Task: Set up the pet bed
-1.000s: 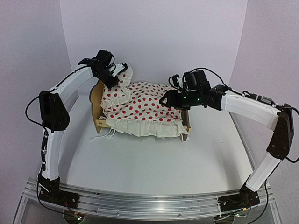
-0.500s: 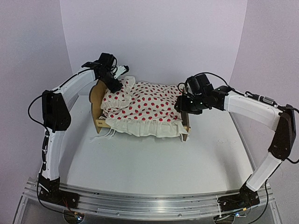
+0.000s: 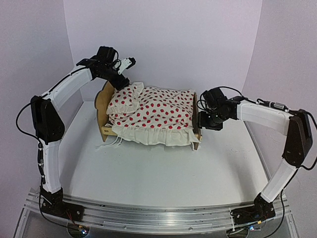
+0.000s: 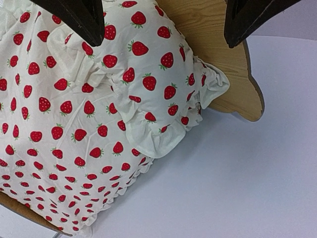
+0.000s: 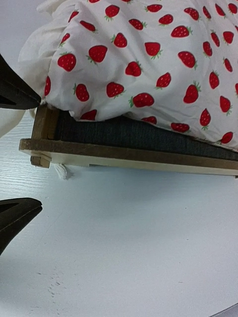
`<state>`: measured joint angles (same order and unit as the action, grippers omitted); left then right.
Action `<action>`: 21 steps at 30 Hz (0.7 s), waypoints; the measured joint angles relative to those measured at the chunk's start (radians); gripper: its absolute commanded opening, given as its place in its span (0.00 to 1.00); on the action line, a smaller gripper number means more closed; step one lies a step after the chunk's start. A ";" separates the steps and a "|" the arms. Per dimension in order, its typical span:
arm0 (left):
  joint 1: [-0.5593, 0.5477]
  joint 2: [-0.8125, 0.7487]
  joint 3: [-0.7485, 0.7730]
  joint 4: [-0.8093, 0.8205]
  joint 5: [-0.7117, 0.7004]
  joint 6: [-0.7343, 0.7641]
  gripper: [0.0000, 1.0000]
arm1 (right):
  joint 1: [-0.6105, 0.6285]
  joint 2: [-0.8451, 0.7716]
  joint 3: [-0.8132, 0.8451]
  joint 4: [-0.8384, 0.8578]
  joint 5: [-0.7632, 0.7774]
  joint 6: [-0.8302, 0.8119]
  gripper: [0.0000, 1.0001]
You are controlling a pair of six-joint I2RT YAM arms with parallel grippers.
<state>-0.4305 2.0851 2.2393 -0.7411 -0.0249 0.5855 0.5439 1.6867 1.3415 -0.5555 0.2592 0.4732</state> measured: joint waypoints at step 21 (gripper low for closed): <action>0.378 -0.403 -0.474 0.018 0.087 -0.168 0.82 | -0.097 0.129 0.061 0.008 -0.031 -0.058 0.56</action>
<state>-0.0530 1.6816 1.7654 -0.7235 0.0617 0.4171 0.4472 1.8153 1.4027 -0.5471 0.2279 0.4152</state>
